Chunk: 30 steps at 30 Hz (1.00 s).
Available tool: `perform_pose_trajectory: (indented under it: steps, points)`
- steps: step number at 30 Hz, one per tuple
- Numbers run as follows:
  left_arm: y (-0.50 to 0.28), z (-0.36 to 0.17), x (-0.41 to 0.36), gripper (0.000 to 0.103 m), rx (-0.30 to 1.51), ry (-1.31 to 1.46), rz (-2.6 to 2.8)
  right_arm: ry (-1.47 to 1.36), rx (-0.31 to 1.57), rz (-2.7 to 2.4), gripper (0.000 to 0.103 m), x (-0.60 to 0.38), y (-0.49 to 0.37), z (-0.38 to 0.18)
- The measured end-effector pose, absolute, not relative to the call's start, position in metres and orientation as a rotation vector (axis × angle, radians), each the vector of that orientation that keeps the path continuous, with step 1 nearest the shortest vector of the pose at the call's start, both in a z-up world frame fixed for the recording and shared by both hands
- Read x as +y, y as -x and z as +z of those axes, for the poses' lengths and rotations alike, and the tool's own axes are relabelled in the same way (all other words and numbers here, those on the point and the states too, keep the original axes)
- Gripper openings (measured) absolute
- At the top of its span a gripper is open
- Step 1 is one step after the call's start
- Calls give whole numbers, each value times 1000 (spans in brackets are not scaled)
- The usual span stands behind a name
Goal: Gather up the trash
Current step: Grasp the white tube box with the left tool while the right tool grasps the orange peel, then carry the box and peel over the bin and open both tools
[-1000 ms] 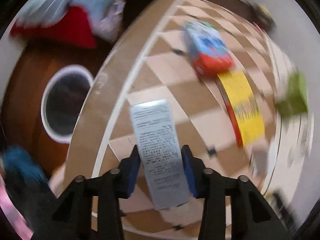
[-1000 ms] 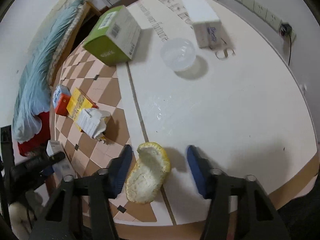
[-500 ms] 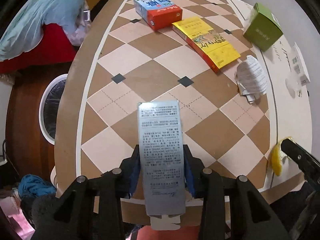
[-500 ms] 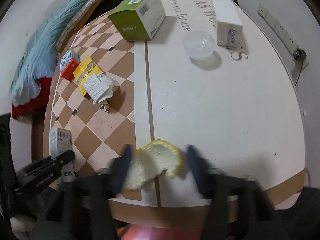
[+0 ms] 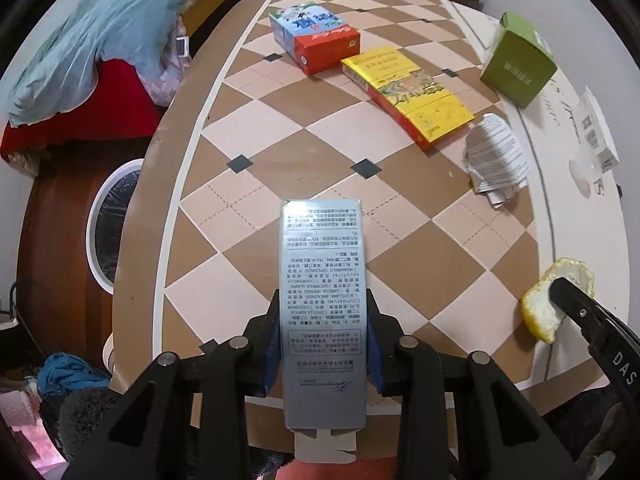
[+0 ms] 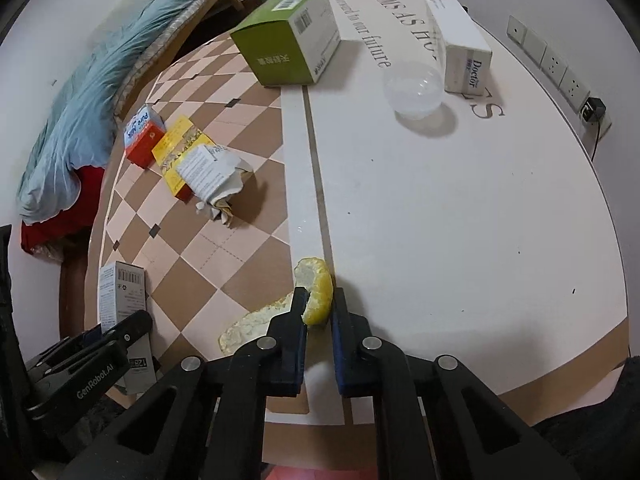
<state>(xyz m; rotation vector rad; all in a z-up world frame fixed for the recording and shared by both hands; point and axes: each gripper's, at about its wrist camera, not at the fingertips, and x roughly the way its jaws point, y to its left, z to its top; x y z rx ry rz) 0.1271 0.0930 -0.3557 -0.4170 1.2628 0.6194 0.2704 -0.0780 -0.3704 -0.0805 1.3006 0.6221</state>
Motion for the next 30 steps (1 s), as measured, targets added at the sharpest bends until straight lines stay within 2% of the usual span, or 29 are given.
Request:
perform_pose_trajectory:
  steps: [10, 19, 25, 30]
  points:
    - [-109, -275, 104, 31, 1091, 402, 637, 85, 1228, 734, 10, -55, -263, -319]
    - [-64, -199, 178, 31, 936, 430, 725, 188, 1103, 959, 10, 41, -232, -243]
    - [-16, -182, 237, 31, 898, 447, 844, 313, 1033, 1088, 10, 125, -188, -223]
    - [27, -196, 287, 31, 910, 479, 940, 455, 1005, 1177, 10, 200, -145, -236]
